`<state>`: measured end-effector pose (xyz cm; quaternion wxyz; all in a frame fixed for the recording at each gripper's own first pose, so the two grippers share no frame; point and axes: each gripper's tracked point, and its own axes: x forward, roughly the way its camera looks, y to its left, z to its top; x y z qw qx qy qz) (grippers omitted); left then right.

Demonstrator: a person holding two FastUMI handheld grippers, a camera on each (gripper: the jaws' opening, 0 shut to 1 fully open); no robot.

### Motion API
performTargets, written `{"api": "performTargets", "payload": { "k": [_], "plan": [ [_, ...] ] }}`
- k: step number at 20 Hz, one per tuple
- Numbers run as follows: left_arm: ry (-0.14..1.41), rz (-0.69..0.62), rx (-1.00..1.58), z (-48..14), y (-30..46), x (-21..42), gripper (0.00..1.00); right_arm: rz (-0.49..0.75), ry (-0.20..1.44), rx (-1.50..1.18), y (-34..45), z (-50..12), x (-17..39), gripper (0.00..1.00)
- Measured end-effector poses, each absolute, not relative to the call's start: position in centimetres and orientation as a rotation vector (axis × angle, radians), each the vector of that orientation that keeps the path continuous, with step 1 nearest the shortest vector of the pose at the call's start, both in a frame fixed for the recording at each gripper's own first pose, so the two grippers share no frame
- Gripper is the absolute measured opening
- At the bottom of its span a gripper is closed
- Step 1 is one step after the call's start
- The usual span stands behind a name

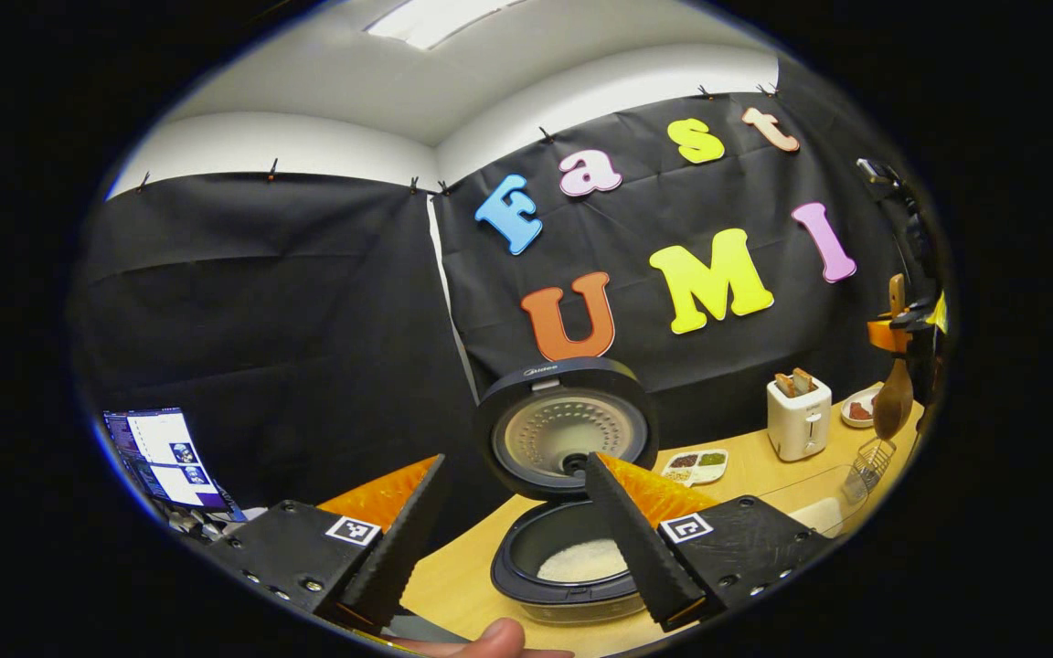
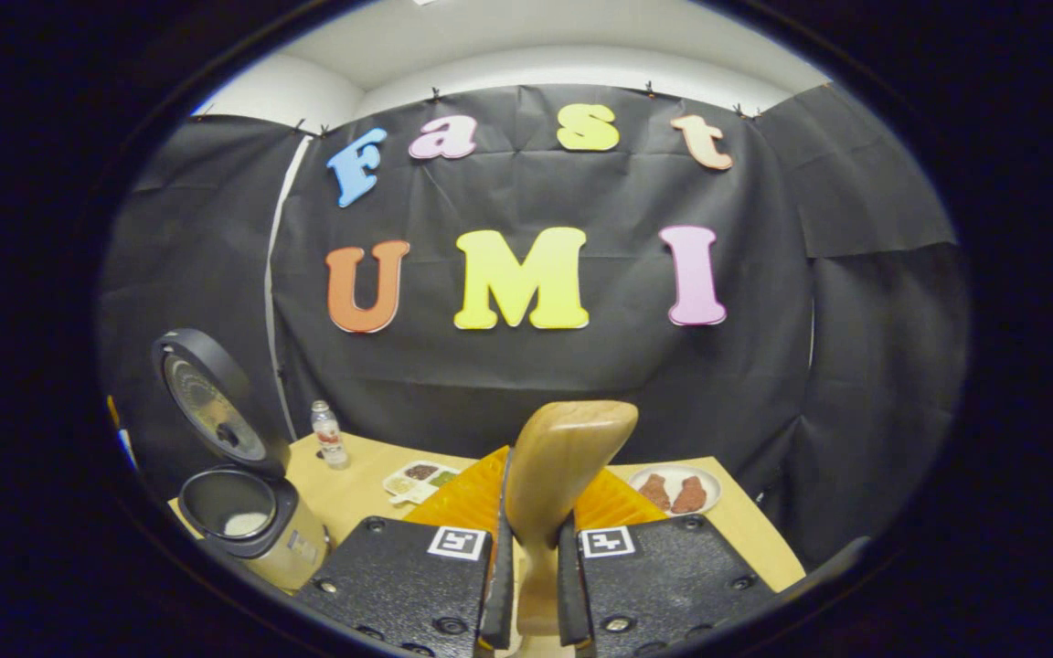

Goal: Close the left gripper, press the button to open the rice cooker; take a wooden spoon from the chopstick holder with the right hand, scoop a spoonful of rice and pour it into the rice cooker, then put the wooden spoon back into the chopstick holder.

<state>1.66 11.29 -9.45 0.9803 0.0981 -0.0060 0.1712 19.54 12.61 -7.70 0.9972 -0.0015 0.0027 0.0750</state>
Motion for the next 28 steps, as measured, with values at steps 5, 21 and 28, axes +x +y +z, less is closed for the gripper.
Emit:
{"api": "performTargets", "payload": {
  "k": [5, 21, 28],
  "plan": [
    [0.006, 0.362, 0.184, -10.4, 12.3, 1.1, 0.95, 0.180, 0.031, -0.048, 17.1, -11.3, 19.7, 0.25],
    [0.037, 0.385, 0.208, -12.0, 13.5, 0.9, 0.95, 0.171, 0.237, -0.276, 20.0, -28.6, 21.9, 0.25],
    [0.037, 0.389, 0.203, -12.1, 14.0, 0.9, 0.95, 0.171, 0.310, -0.149, 19.5, -30.2, 21.5, 0.25]
  ]
}}
